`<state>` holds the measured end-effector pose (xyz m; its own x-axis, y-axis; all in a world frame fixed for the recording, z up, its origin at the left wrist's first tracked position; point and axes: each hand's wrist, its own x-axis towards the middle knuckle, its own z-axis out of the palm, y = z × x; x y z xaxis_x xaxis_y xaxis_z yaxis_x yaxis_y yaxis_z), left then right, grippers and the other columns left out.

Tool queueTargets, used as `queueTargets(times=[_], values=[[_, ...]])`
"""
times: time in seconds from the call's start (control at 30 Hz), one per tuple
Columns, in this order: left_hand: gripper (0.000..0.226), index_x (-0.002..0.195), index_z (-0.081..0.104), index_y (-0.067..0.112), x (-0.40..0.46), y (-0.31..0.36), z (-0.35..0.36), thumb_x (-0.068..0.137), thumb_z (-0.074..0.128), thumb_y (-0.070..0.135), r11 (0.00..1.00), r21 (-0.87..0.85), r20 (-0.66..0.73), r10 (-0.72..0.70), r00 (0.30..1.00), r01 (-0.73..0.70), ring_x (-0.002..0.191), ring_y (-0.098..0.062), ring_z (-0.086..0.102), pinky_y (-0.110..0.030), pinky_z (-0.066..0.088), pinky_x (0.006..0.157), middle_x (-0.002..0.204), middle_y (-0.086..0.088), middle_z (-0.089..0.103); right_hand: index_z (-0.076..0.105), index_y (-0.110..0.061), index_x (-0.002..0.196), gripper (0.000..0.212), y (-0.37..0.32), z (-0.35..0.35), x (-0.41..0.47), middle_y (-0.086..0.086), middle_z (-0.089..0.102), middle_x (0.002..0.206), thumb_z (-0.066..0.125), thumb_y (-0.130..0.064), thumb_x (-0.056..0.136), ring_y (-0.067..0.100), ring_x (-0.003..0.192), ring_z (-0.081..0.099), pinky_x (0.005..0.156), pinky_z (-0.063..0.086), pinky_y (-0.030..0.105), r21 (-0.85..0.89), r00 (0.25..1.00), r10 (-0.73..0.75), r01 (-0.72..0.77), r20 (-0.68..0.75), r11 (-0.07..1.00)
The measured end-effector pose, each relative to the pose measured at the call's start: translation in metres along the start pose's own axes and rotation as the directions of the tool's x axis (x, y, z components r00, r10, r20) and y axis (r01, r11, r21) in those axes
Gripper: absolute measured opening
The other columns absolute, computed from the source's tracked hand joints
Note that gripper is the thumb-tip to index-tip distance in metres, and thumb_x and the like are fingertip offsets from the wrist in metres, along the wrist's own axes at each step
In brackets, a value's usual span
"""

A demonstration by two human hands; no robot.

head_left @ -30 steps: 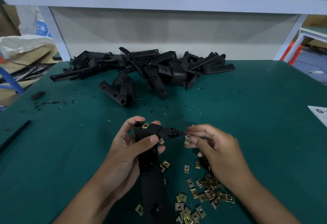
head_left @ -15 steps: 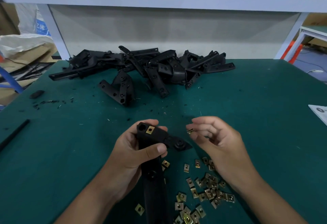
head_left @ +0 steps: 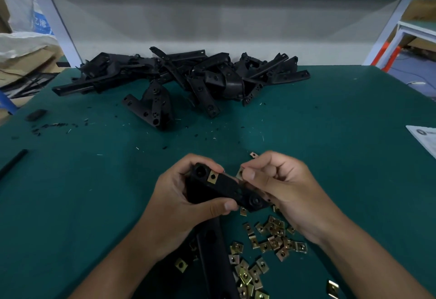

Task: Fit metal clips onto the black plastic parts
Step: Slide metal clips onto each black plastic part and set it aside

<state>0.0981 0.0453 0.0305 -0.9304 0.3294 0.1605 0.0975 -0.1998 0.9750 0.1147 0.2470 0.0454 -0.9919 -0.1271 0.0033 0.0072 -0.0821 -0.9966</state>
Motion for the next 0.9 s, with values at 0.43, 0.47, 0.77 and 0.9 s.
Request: queueTargets(times=[0.43,0.47,0.77,0.9], values=[[0.042,0.091,0.07,0.028,0.0002,-0.004,-0.0004,0.056,0.093,0.022,0.998,0.061,-0.029,0.032,0.999,-0.03,0.076,-0.021,0.067,-0.029,0.059,0.07,0.09,-0.012,0.069,0.078,-0.025,0.086,0.007,-0.002,-0.0019,-0.0013,-0.003,0.075,0.081,0.076,-0.028,0.08,0.011,0.076,0.068,0.073,0.053,0.026,-0.014,0.998,0.01,-0.009,0.061,1.0],[0.042,0.091,0.07,0.028,0.0,-0.0043,-0.0002,0.056,0.093,0.022,0.997,0.067,-0.029,0.037,0.999,-0.035,0.077,-0.021,0.067,-0.03,0.059,0.071,0.092,-0.015,0.069,0.078,-0.025,0.086,0.007,-0.0021,-0.0026,-0.0014,-0.004,0.075,0.08,0.076,-0.027,0.079,0.01,0.075,0.068,0.071,0.053,0.024,-0.024,0.998,0.006,-0.005,0.065,1.0],[0.042,0.092,0.071,0.029,-0.0006,-0.0031,0.001,0.056,0.093,0.024,0.995,0.094,-0.015,0.031,0.999,-0.029,0.079,-0.021,0.069,-0.028,0.059,0.073,0.092,-0.016,0.069,0.076,-0.024,0.077,0.002,-0.0049,-0.0083,-0.002,-0.005,0.07,0.069,0.077,-0.025,0.078,0.007,0.063,0.058,0.058,0.047,0.017,-0.085,0.994,0.034,-0.025,0.103,0.996],[0.041,0.093,0.07,0.028,-0.0003,-0.0025,0.0021,0.058,0.092,0.022,0.995,0.091,-0.017,0.045,0.999,-0.043,0.083,-0.017,0.071,-0.024,0.058,0.073,0.092,-0.011,0.072,0.077,-0.024,0.079,0.004,-0.0042,-0.0065,-0.0028,-0.006,0.071,0.07,0.077,-0.027,0.077,0.006,0.065,0.062,0.062,0.049,0.017,-0.068,0.995,0.039,-0.033,0.092,0.997]])
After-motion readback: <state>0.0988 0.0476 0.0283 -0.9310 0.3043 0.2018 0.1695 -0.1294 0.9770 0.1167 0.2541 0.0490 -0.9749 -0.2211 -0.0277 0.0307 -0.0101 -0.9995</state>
